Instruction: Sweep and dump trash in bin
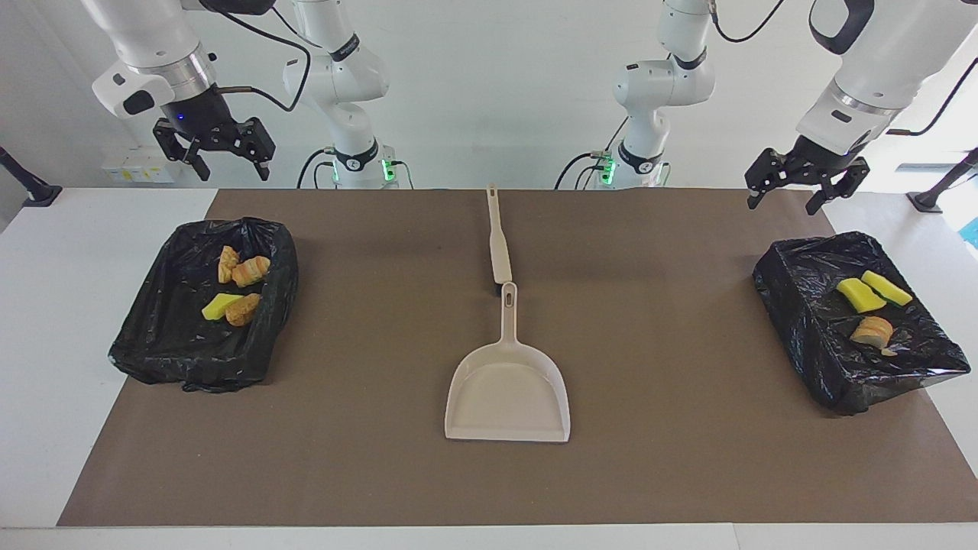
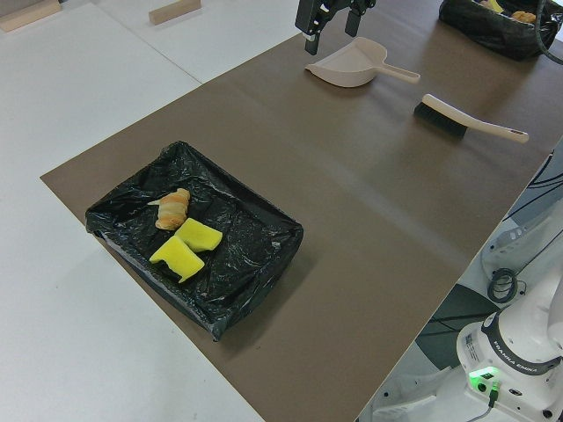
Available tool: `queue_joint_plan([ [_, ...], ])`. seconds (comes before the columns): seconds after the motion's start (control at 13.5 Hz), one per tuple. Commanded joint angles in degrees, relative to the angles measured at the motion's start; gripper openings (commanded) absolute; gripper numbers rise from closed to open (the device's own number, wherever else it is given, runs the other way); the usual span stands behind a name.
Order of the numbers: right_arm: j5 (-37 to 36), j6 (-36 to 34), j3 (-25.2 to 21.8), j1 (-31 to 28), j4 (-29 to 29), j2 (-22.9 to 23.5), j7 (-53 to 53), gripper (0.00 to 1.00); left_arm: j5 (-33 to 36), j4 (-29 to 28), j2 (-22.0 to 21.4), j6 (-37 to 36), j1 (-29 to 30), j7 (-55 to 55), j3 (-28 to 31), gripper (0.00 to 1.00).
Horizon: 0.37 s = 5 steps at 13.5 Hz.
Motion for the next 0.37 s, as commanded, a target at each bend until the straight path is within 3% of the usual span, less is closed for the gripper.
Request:
queue_joint_plan([
  [0.0,0.8,0.5,0.3,-0.6,-0.8,-0.6,-1.6,1.0,1.3,1.3,0.5,-1.3,0.7,0.5,-0.8,1.0],
  [0.3,0.8,0.6,0.3,-0.6,-0.8,-0.6,-1.6,1.0,0.6,1.2,0.5,-0.2,0.3,0.6,-0.9,1.0],
])
